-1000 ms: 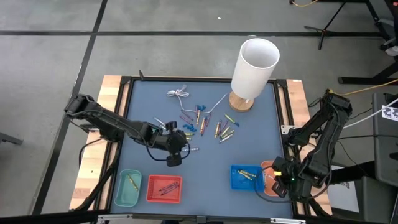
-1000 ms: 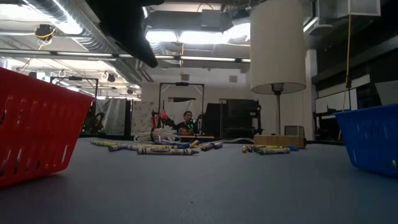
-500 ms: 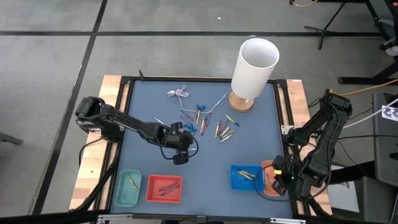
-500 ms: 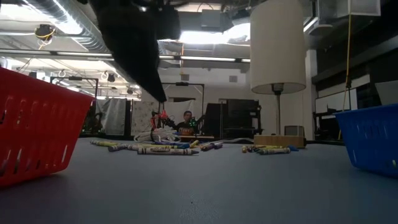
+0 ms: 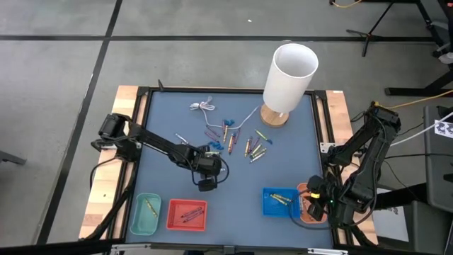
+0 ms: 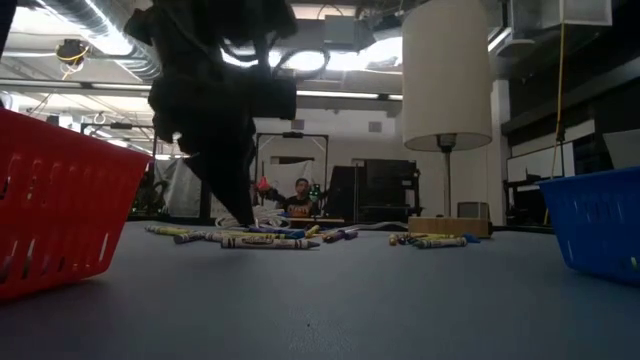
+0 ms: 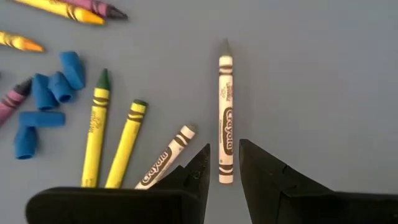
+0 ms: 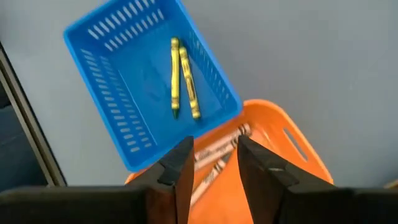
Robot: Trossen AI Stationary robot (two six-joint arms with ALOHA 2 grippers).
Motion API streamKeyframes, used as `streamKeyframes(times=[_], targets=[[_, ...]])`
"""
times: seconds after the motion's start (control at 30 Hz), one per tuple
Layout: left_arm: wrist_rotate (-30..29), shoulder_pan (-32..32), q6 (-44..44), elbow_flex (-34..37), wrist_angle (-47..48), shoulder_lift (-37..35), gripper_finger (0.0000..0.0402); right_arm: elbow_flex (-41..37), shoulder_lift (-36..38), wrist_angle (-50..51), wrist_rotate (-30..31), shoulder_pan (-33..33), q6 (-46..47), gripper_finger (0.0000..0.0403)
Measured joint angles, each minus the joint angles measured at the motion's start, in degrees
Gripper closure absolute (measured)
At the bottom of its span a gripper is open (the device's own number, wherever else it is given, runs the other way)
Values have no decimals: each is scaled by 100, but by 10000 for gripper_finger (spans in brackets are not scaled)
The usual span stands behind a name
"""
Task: Sort crayons
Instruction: Put the gray crayon into the orange bin
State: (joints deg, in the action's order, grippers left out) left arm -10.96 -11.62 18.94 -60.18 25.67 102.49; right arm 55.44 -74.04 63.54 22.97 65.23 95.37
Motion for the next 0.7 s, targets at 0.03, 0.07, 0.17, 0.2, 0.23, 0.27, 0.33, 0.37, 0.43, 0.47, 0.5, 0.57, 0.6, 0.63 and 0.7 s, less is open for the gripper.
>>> streamKeyframes(times=[0.03, 0.07, 0.17, 0.2, 0.23, 0.27, 0.33, 0.37, 0.43, 0.47, 0.5, 0.57, 0.6, 0.63, 0.7], targets=[[5, 0, 0, 0, -4, 43, 331, 0, 0, -1, 92, 0, -2, 283], [22, 0, 0, 0, -1, 53, 331, 0, 0, 1, 185, 0, -2, 283], [17, 8, 2, 0, -48, 77, 331, 0, 0, -1, 464, -1, -2, 283], [20, 18, 1, 0, -43, 94, 331, 0, 0, -1, 561, -2, -2, 283], [28, 36, 6, 0, -21, 108, 331, 0, 0, -1, 652, -2, -3, 283], [62, 53, 15, 2, -28, 124, 331, 0, 0, -1, 744, -2, -4, 283], [203, 97, 20, 0, -117, 165, 331, 0, 0, -6, 877, -2, -25, 283], [272, 112, 35, 0, -95, 185, 331, 0, 0, -12, 928, -2, -93, 283], [334, 127, 46, 0, -138, 258, 331, -2, 0, -48, 1021, -2, -223, 283], [337, 127, 44, 0, -144, 274, 331, -2, 0, -58, 1056, -2, -287, 283], [341, 127, 44, 0, -139, 280, 331, -2, 0, -58, 1094, -2, -318, 283], [345, 127, 46, 0, -194, 336, 331, -2, 0, -63, 1182, -4, -424, 283], [346, 127, 44, -2, -198, 346, 331, -2, 0, -68, 1246, -4, -452, 283], [367, 126, 46, -7, -196, 355, 331, -2, 0, -66, 1338, -4, -479, 283], [429, 127, 45, -12, -238, 387, 331, -4, 0, -78, 1537, -11, -587, 283]])
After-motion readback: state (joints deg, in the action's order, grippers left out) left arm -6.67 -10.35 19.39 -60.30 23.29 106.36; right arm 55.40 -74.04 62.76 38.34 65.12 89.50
